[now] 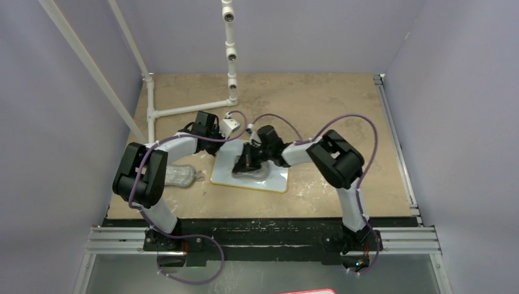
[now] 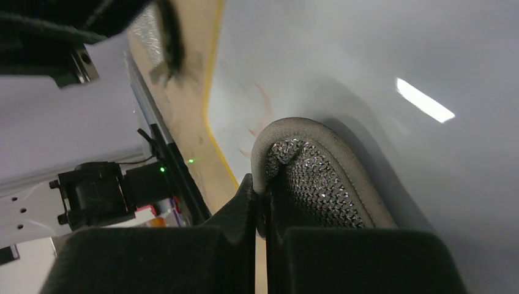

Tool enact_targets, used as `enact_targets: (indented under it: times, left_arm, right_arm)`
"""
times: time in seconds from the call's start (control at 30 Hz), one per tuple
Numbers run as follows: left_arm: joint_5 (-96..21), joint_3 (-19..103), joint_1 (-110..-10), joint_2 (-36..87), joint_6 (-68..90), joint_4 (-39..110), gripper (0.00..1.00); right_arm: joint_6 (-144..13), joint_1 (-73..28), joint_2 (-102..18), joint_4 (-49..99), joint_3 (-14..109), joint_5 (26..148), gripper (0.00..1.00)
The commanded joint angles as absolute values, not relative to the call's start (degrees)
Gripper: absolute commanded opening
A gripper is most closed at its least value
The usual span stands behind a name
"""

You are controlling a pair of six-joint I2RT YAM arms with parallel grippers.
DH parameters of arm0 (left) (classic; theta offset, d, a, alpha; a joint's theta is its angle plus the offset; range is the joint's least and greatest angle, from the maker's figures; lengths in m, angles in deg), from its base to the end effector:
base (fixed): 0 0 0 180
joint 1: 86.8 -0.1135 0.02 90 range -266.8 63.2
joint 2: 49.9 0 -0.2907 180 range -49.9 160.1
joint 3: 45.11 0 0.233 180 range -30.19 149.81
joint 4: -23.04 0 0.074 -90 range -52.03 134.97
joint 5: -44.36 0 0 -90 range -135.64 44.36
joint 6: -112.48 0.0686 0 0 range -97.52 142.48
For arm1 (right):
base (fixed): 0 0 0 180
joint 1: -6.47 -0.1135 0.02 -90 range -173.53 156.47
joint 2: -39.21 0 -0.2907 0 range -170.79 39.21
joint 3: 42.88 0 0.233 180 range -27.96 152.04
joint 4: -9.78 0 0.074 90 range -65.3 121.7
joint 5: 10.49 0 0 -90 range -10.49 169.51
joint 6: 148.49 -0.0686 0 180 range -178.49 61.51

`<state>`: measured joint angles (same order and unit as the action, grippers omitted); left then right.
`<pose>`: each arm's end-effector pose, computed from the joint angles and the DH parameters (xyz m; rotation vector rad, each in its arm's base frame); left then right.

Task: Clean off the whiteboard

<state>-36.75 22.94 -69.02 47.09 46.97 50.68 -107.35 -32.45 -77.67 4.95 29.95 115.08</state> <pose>0.3180 -0.1131 0.1710 0.9737 2.3540 -0.1529 0.3013 0.2946 0.1287 -0.1651 2.5625 1.4222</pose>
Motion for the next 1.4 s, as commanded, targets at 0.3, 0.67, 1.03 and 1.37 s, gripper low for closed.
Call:
enact_targets:
  times: [0.3,0.67,1.03,1.37]
  left_arm:
    - [-37.56,19.48,-68.61,49.55,47.61,59.5,0.0]
    - [-36.88,19.33,-68.61,49.43,47.25,59.44,0.0]
    - [-35.76,20.09,-68.61,48.86,46.98,60.63,0.0]
    - [-35.09,19.85,-68.61,48.62,47.0,60.58,0.0]
  right_arm:
    - [-112.09,-29.33,-74.22,5.03,16.41,106.9,0.0]
    - [-112.05,-36.63,-73.87,8.37,24.5,101.02,0.0]
    - [-123.38,-39.51,-81.35,4.07,33.58,97.62,0.0]
    - [-128.66,-40.25,-82.55,3.22,36.49,89.57,0.0]
